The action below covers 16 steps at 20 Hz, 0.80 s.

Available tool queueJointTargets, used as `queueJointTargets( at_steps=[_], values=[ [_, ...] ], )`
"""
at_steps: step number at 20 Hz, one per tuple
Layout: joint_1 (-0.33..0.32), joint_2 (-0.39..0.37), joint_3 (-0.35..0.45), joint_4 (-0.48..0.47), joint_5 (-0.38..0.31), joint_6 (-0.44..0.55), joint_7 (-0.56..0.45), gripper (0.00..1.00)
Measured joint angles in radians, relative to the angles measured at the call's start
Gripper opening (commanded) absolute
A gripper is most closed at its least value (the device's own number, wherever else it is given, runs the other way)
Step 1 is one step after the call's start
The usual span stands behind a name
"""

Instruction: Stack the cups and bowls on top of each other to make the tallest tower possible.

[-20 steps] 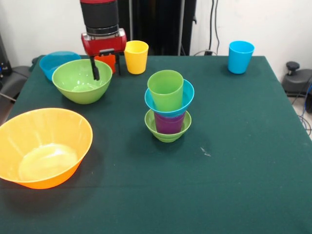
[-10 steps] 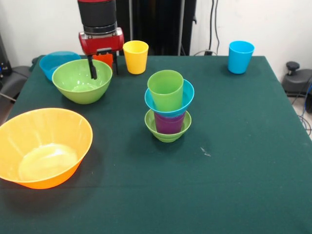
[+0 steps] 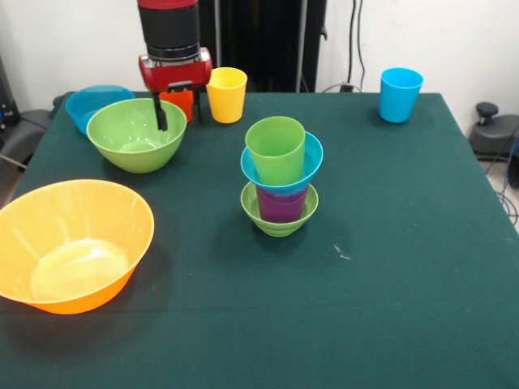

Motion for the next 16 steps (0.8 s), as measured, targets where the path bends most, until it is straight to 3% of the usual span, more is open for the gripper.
queueJointTargets(
  at_steps=[16],
  values=[
    [0.036,0.111,-0.08,-0.064,-0.08,-0.073,0.0,1.0]
  ],
)
